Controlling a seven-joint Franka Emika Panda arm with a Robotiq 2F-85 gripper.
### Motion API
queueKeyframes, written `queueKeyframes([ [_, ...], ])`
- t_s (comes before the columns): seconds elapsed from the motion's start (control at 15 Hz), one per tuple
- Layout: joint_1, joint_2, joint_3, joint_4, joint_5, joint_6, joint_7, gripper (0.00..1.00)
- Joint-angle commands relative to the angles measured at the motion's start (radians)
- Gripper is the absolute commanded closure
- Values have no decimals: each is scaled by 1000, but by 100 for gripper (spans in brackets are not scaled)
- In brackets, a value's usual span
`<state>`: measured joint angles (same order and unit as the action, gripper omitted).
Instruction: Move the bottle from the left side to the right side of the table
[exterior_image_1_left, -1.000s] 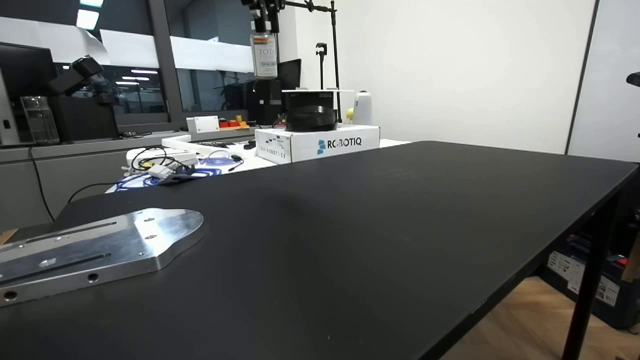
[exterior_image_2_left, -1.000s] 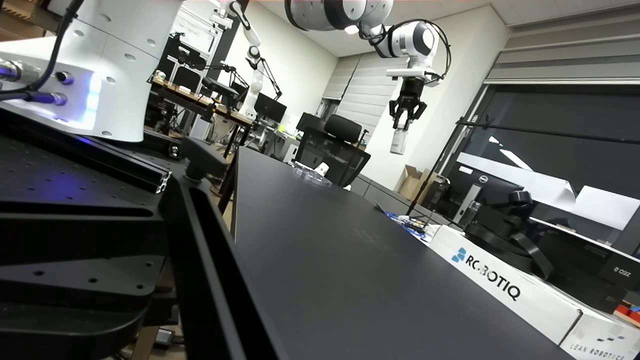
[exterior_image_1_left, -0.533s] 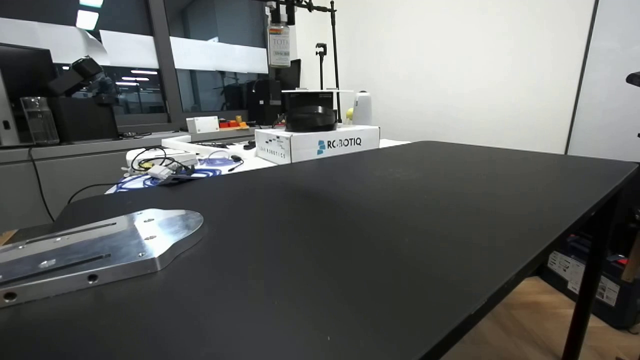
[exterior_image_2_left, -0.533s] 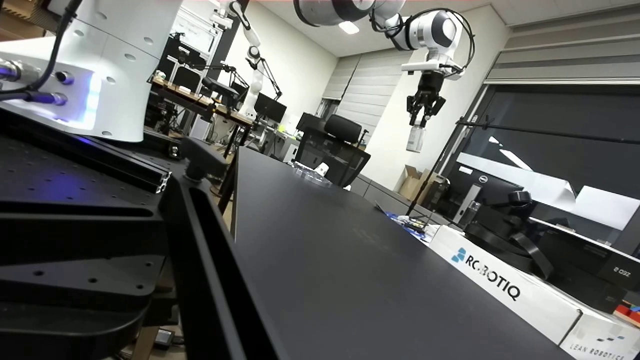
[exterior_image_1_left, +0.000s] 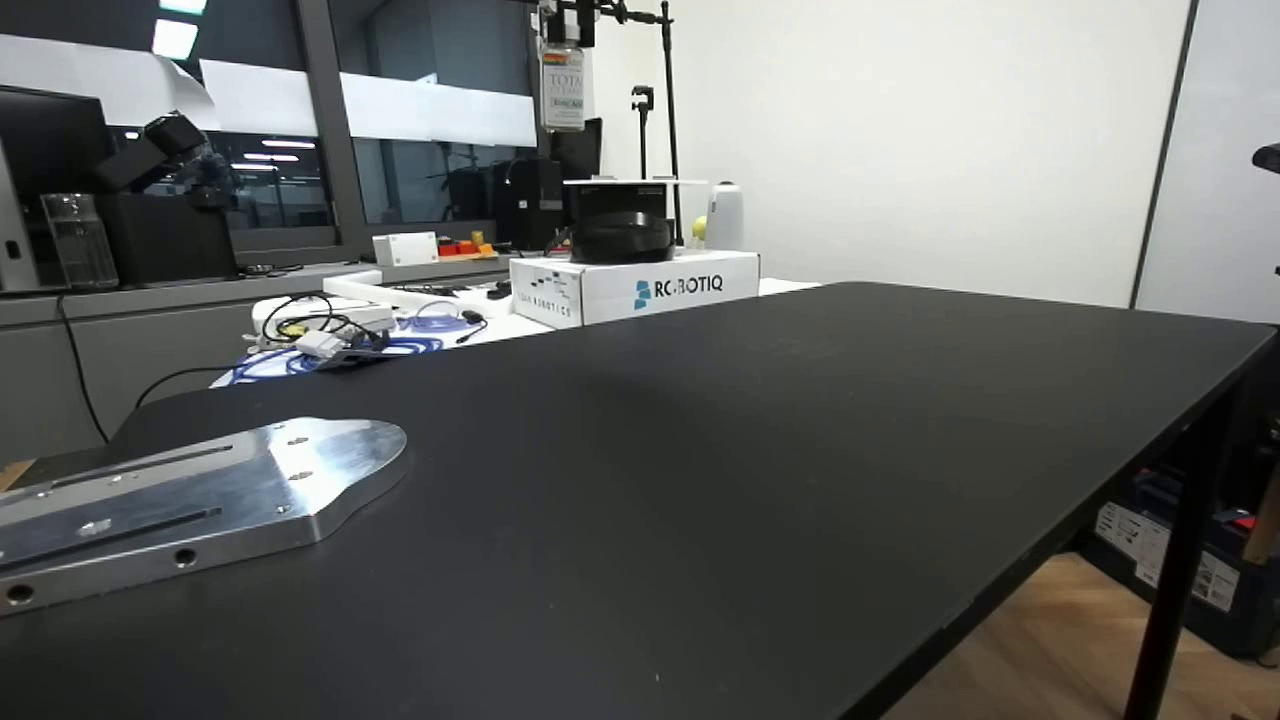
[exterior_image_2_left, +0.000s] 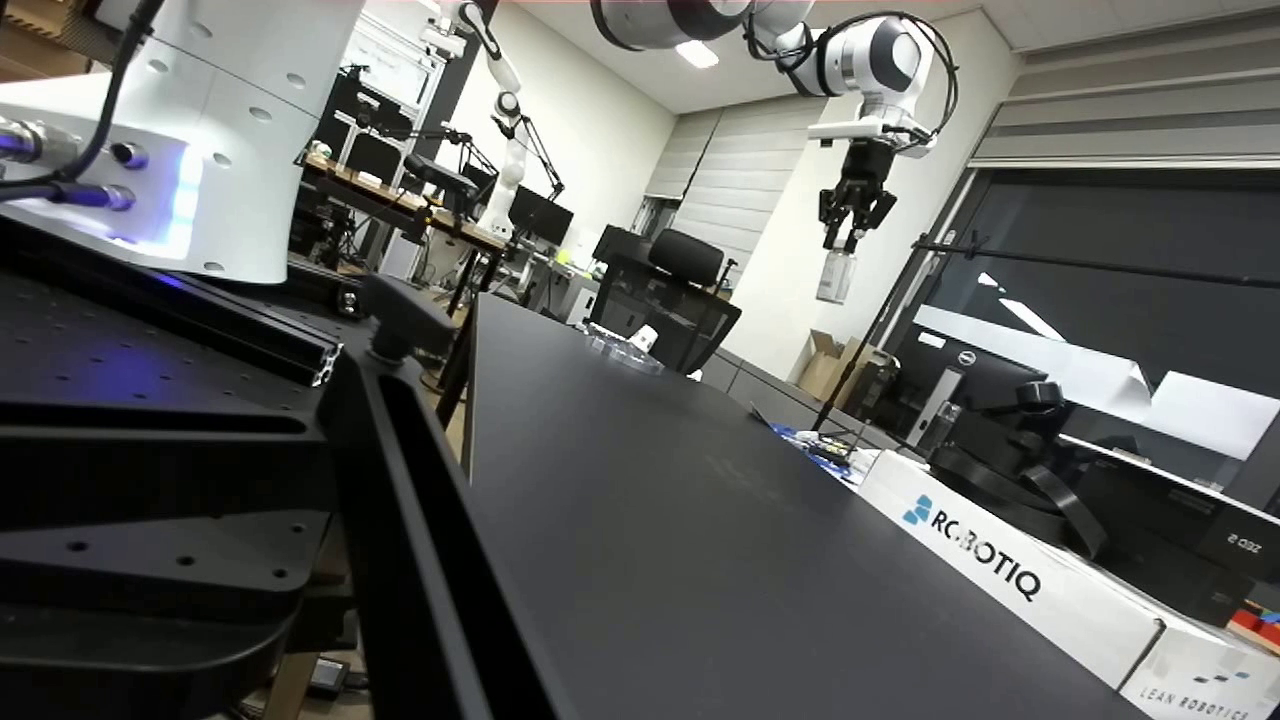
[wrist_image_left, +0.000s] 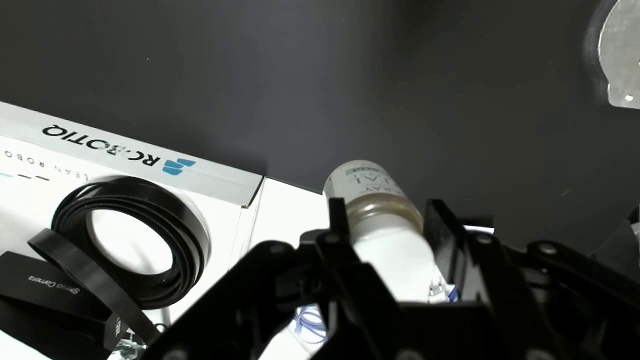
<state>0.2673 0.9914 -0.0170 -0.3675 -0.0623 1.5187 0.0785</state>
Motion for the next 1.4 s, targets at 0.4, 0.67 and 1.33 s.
queueKeyframes([
  [0.4, -72, 41, -6, -1, 6, 7, 26, 83],
  [0.67, -163, 97, 2, 5, 32, 3, 52, 83],
  [1.33, -288, 238, -1, 18, 77, 112, 120, 83],
])
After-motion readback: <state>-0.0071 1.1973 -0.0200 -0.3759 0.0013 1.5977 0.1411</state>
